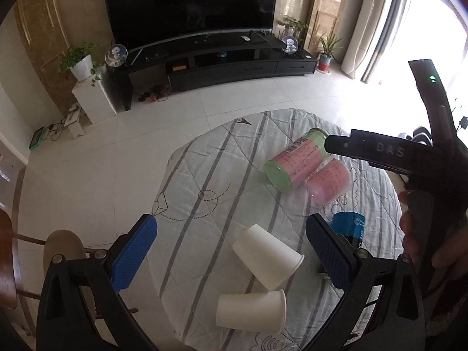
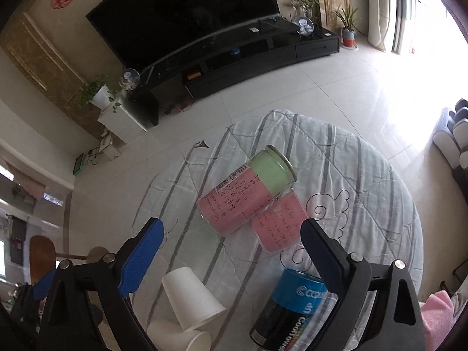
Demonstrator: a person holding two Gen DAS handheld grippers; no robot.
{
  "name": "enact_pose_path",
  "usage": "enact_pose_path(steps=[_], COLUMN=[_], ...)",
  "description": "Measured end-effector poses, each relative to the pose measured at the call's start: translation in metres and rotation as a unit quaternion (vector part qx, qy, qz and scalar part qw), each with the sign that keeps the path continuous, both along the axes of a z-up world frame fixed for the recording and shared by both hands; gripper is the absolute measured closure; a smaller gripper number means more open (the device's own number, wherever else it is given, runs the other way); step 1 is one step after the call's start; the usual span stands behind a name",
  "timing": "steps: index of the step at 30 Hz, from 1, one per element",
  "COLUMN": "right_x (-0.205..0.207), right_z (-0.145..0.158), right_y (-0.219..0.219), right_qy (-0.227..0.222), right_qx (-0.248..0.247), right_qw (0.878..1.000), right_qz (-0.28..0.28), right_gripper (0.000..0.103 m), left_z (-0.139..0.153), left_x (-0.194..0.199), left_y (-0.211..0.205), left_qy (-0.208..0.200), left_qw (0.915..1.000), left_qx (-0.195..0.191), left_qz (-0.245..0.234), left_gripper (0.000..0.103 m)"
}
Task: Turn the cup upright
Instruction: 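Close the right gripper around the middle of the pink-and-green jar, then lift the jar with the right gripper and rotate it lid-up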
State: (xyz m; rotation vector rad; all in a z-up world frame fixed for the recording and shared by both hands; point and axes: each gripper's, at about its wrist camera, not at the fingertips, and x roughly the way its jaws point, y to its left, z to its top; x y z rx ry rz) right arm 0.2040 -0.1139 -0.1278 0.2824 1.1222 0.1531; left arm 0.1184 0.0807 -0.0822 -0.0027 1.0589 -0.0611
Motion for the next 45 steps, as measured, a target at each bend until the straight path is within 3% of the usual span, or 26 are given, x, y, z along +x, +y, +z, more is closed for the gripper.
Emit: enact_pose_path(steps=[4, 9, 13, 17, 24, 31, 40, 45], right_x=[0.037, 0.065, 0.079, 0.094, 0.117, 0.109, 0.066, 0.051], right_z=[-0.043, -0.092, -0.101, -0.118, -0.137, -0.124, -0.059, -0.061], right_y=[0.01, 0.017, 0.029, 0.032, 0.052, 0.049, 0.023, 0.026], right_qy=[0.069, 0.155, 0.17, 0.193, 0.208, 0.185, 0.129, 0.129], right_qx=[0.038, 0.019, 0.005, 0.035, 0.037, 0.055, 0.058, 0.029], right_qw=[0.997, 0.985, 0.982, 0.975, 0.975, 0.98, 0.99, 0.99], right_qz=[-0.017, -0.068, -0.08, -0.1, -0.075, -0.047, 0.011, 0.041], right_gripper=[0.027, 0.03, 0.026, 0.022, 0.023, 0.025, 0.03, 0.032], left_z=[-0.014, -0.022, -0.029, -0.036, -0.04, -0.03, -0.008, -0.006], left_x=[0.017, 0.028, 0.032, 0.036, 0.038, 0.034, 0.02, 0.009], left_y=[0.012, 0.027, 0.031, 0.034, 0.039, 0.039, 0.029, 0.022], left_qy=[0.012, 0.027, 0.038, 0.048, 0.057, 0.046, 0.017, 0.013], left_qw=[0.9999, 0.9995, 0.9991, 0.9986, 0.9981, 0.9987, 0.9995, 0.9994], left_qx=[-0.004, -0.012, -0.019, -0.022, -0.021, -0.017, -0.023, -0.029], left_qz=[-0.007, 0.001, 0.001, 0.001, 0.012, 0.018, 0.012, 0.014], left_gripper=[0.0, 0.0, 0.0, 0.0, 0.0, 0.0, 0.0, 0.0])
